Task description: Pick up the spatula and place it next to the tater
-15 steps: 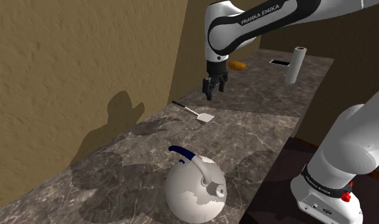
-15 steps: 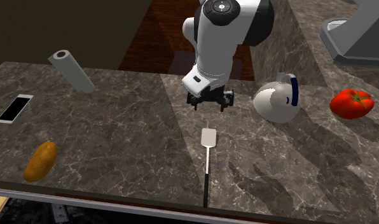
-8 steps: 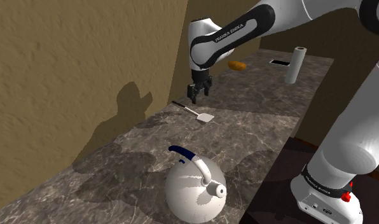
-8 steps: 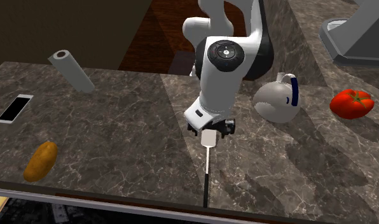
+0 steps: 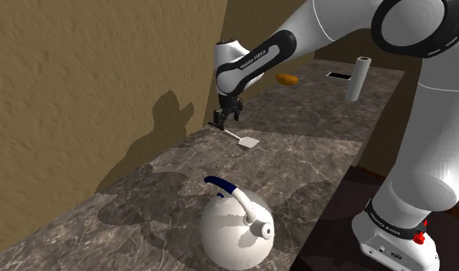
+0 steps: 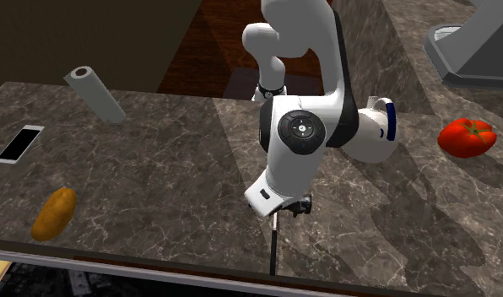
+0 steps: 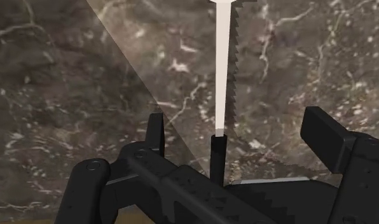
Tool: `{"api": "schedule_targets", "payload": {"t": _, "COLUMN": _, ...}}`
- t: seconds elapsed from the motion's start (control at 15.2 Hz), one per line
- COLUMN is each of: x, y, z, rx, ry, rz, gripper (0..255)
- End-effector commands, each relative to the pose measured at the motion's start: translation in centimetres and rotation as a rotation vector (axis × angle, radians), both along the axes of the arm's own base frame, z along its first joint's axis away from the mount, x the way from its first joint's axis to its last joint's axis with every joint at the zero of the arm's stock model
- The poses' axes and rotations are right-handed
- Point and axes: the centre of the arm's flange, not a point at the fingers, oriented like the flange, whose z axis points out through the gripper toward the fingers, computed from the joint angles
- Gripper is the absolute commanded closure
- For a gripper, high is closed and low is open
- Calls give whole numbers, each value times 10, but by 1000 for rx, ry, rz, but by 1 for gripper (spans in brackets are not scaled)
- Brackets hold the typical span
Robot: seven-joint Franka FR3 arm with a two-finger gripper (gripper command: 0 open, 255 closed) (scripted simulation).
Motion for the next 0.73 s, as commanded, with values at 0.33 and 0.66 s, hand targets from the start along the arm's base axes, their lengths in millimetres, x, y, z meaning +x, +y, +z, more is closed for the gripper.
{"api": "schedule_targets", "payload": {"t": 0.33, "x": 4, "y": 0, "z": -34, "rx": 0, "ry": -2, "rz": -1, "gripper": 0}}
{"api": "schedule_targets", "payload": {"t": 0.66, "x": 4, "y": 0, "z": -34, "rx": 0, "ry": -2, "rz": -1, "gripper": 0}}
